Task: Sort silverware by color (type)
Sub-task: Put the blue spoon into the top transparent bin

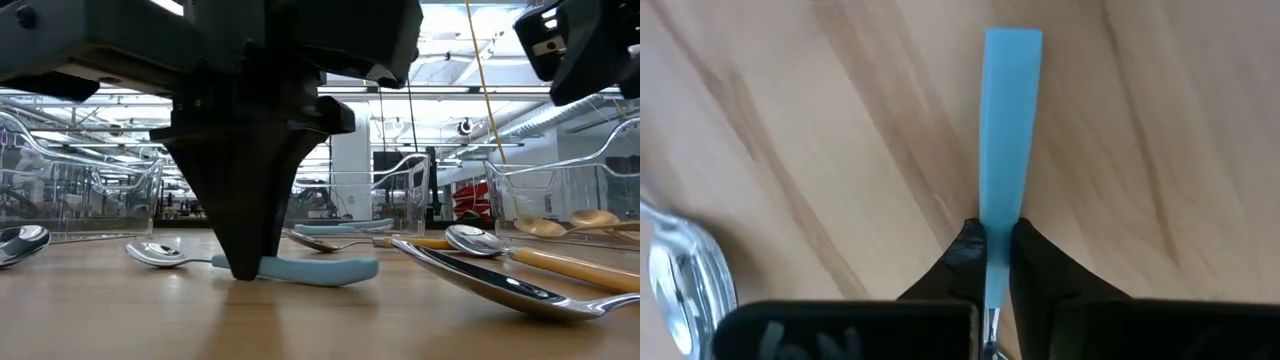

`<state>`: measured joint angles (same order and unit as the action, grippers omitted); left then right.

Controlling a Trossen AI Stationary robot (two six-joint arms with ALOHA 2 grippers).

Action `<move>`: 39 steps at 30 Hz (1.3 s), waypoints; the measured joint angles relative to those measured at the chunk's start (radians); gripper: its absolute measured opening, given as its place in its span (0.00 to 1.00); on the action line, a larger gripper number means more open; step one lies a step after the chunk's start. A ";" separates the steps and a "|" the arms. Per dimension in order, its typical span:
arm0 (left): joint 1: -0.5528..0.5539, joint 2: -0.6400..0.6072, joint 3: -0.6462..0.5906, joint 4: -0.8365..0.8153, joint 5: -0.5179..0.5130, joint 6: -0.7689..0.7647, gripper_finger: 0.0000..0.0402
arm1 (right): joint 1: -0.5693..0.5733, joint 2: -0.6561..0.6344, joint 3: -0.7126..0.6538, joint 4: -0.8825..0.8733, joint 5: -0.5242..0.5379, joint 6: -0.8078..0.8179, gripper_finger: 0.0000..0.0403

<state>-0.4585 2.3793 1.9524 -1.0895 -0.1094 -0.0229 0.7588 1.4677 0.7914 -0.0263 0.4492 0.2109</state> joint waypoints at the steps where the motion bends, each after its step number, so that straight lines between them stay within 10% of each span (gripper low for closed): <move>1: -0.001 0.004 0.020 -0.020 -0.003 -0.021 0.05 | -0.005 0.000 0.000 0.000 0.000 -0.012 0.36; 16: 0.004 0.008 0.318 -0.145 -0.131 -0.129 0.06 | -0.011 0.000 0.000 0.077 0.004 -0.229 0.36; 39: -0.002 0.002 0.344 -0.054 -0.445 -0.375 0.06 | -0.050 0.000 0.000 0.112 0.256 0.032 0.36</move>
<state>-0.4601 2.3817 2.2963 -1.1438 -0.5545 -0.3977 0.7087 1.4679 0.7914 0.0856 0.7057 0.2427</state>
